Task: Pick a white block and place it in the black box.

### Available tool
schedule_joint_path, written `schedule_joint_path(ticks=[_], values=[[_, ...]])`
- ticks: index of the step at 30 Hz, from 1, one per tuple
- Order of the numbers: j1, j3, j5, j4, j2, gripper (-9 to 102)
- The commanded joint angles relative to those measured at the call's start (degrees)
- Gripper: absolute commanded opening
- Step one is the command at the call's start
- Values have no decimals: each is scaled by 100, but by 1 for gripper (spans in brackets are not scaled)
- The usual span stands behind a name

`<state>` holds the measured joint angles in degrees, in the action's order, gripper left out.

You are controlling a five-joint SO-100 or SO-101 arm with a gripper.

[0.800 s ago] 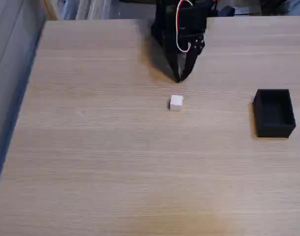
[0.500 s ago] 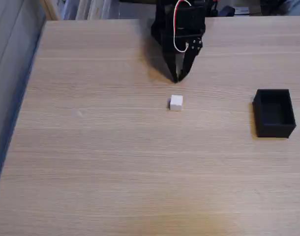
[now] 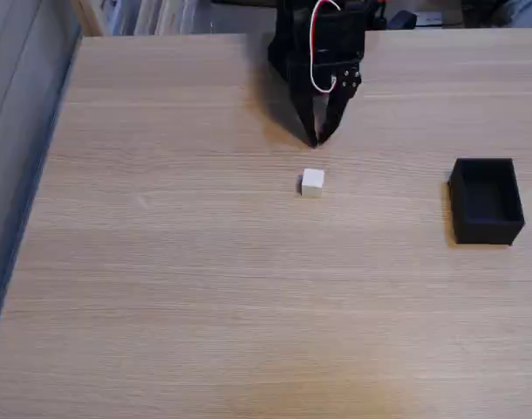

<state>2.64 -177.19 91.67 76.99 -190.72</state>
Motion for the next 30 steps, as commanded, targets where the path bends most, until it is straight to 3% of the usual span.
schedule_joint_path(ticks=[1,21,30], values=[[35,-88,44,18,-18,0],[88,-88,149,9,-18,0],[-79,-35,747,-176,9,0]])
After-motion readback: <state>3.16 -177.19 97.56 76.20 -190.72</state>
